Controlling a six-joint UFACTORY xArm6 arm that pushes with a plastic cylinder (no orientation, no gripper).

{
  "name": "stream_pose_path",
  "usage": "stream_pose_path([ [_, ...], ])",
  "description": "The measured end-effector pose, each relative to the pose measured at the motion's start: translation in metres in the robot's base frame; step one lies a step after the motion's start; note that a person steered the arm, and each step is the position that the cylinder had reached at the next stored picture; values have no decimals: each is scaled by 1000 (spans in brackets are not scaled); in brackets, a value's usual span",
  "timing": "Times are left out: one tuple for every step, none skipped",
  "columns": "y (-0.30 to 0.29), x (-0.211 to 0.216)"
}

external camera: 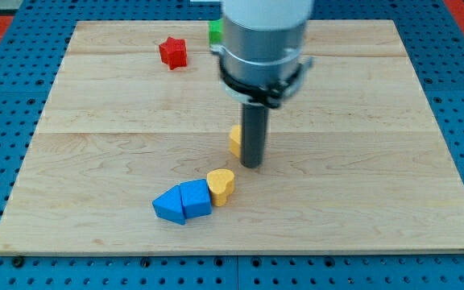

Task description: Move the yellow hexagon to the bottom right side of the red star

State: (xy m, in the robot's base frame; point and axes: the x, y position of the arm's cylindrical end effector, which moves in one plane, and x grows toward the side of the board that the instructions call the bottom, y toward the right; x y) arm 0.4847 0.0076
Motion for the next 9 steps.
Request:
stream_pose_path([
  [-32,-46],
  [-21,-67],
  [18,-54],
  [16,-86],
  [3,-104],
  [-39,-124],
  [-65,-158],
  [-21,-182],
  [-43,-212],
])
